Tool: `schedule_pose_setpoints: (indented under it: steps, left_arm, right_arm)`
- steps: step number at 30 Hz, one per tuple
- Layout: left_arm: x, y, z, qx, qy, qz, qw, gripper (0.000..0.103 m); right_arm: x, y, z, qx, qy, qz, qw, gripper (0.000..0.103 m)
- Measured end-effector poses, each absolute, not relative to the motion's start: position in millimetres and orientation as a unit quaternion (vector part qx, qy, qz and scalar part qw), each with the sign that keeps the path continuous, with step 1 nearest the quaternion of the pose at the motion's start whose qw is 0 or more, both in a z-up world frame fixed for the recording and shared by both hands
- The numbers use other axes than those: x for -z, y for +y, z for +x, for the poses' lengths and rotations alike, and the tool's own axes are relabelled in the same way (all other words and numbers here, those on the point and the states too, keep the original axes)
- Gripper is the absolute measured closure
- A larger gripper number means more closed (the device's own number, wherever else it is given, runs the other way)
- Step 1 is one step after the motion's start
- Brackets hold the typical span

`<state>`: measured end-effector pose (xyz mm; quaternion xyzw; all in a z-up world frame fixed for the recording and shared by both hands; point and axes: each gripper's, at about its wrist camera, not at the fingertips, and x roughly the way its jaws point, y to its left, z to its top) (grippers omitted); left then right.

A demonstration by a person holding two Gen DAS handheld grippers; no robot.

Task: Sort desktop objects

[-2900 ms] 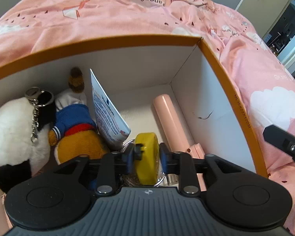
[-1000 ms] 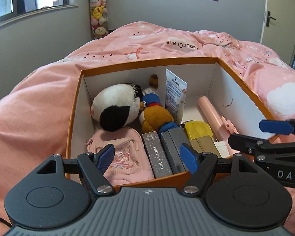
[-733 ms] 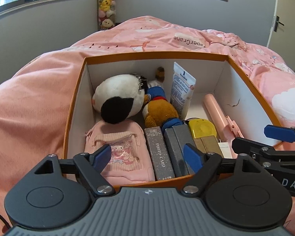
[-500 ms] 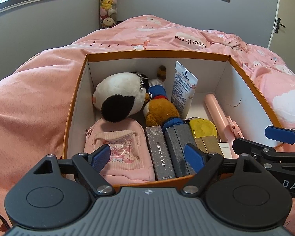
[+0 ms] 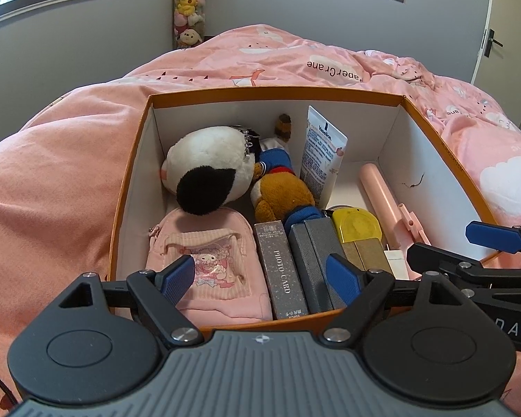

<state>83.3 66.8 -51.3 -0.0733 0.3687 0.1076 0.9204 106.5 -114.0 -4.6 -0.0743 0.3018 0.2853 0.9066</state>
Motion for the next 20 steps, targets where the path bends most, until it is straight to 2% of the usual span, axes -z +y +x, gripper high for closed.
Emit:
schedule_pose_setpoints:
  steps: [20]
  left_arm:
    - [51.9, 67.1, 84.2, -0.106, 0.371, -0.075, 0.92, 0.005]
  right_arm:
    - [4.3, -113.7, 106.4, -0.285, 0.302, -0.075, 0.907, 0.024]
